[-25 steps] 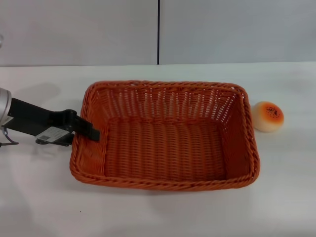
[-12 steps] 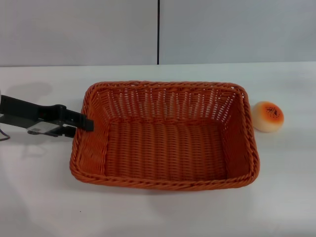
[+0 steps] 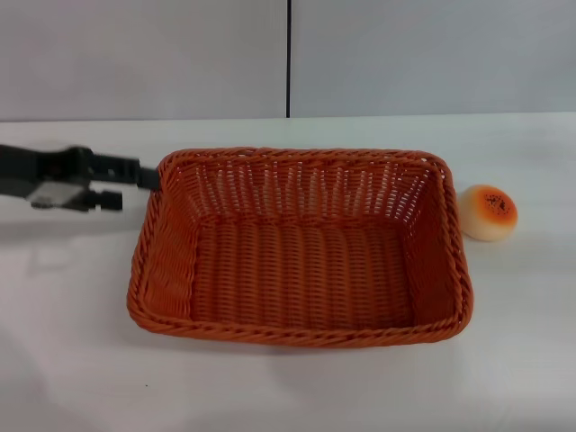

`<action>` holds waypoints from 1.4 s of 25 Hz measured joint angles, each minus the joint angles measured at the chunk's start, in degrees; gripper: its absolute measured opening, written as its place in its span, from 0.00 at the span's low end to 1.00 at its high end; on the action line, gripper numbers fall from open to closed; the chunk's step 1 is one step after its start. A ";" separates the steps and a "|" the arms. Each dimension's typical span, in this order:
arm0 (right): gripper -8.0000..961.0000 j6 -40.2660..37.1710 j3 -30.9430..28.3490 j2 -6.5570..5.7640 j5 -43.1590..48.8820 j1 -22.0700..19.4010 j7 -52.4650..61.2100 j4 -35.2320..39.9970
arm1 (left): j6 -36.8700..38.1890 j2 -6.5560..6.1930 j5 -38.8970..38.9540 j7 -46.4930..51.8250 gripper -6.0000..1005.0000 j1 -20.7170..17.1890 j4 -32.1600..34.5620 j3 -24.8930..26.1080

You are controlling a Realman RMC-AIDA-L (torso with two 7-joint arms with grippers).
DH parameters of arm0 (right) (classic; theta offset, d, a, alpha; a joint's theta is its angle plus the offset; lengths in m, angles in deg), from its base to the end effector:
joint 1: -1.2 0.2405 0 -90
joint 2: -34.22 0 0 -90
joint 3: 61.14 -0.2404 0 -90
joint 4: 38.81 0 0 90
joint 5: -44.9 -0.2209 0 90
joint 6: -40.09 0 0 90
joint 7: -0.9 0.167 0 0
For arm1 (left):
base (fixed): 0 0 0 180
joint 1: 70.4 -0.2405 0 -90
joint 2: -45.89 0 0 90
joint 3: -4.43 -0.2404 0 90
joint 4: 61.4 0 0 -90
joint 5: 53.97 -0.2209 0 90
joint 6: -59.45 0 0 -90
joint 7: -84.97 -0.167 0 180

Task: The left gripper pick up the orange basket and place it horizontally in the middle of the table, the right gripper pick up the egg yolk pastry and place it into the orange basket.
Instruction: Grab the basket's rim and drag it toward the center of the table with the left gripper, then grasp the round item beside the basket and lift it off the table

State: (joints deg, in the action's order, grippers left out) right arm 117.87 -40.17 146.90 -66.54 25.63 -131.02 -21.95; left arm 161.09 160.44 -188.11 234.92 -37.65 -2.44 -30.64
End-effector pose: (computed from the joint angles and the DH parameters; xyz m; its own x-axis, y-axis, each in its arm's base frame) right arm 0.3393 0.3616 0.1230 0.5404 0.1839 -0.8210 -0.7822 -0.2497 -0.5708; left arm -0.2544 0.3473 0.0743 0.1476 0.9464 0.2873 0.9864 -0.1619 0.0267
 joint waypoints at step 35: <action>0.54 21.64 7.27 1.65 58.94 3.52 96.19 57.08 | -10.04 2.74 33.66 -72.99 0.83 -16.31 -16.80 19.44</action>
State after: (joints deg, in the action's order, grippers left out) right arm 139.51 -32.90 148.55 -7.60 29.14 -34.83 35.13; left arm 151.05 163.18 -154.45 161.93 -53.95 -19.24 -11.20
